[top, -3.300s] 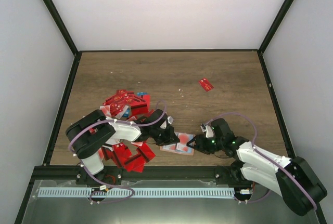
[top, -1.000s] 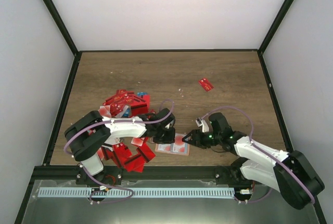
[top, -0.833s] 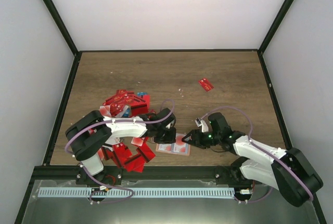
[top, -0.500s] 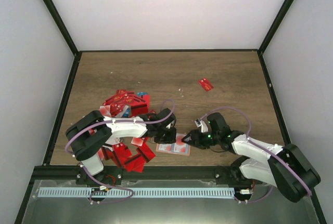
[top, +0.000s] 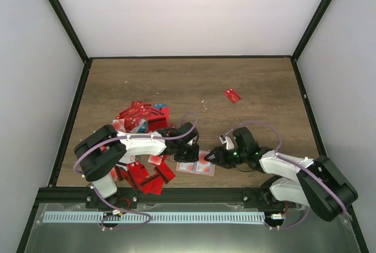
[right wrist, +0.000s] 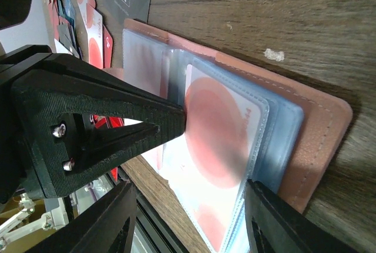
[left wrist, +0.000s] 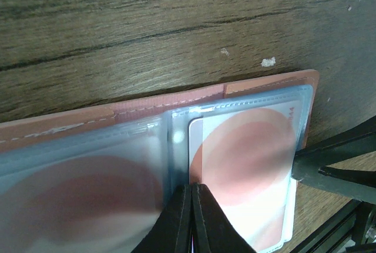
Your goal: Put the credit cards into the card holder
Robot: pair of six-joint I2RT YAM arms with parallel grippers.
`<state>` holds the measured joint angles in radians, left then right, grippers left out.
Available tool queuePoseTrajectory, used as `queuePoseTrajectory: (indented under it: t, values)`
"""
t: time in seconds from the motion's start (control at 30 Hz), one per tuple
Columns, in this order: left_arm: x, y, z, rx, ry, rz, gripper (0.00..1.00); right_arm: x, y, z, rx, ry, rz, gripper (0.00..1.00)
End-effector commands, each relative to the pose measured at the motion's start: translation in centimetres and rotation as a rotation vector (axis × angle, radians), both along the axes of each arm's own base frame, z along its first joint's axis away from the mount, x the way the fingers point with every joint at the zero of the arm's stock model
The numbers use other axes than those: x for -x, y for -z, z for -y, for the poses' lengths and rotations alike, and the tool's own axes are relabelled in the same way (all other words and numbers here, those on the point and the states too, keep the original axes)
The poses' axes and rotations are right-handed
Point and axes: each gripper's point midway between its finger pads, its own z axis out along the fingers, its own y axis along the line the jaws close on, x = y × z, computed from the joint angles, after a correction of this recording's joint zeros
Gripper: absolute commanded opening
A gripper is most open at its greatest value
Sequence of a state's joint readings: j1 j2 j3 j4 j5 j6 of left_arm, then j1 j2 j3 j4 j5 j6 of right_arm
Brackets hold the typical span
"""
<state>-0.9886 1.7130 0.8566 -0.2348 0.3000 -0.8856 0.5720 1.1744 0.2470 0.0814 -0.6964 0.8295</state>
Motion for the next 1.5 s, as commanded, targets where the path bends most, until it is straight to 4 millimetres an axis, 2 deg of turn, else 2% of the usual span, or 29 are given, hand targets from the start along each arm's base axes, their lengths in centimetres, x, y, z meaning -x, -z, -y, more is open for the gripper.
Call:
queuePoseTrajectory:
  t: [0.0, 0.33, 0.63, 0.83, 1.2, 1.47]
  values:
    - [0.9, 1.6, -0.7, -0.044, 0.008, -0.023, 0.04, 0.2, 0.4, 0.1, 0.007, 0.000, 0.000, 0.53]
    - [0.9, 1.5, -0.5, -0.036, 0.009, -0.024, 0.04, 0.3, 0.1, -0.3, -0.030, -0.010, 0.001, 0.53]
    - [1.0, 1.3, -0.4, -0.029, 0.012, -0.026, 0.04, 0.2, -2.6, -1.4, -0.123, -0.046, 0.044, 0.52]
    - [0.8, 0.6, -0.4, -0.024, 0.005, -0.011, 0.04, 0.3, -3.4, -1.6, -0.142, -0.060, 0.058, 0.53]
    - [-0.4, -2.7, -0.7, 0.001, -0.036, 0.054, 0.04, 0.3, -3.4, -3.1, -0.139, -0.097, 0.049, 0.52]
    - [-1.4, -5.3, -3.5, 0.000, -0.108, 0.108, 0.04, 0.0, -3.8, -5.5, -0.118, -0.135, 0.047, 0.52]
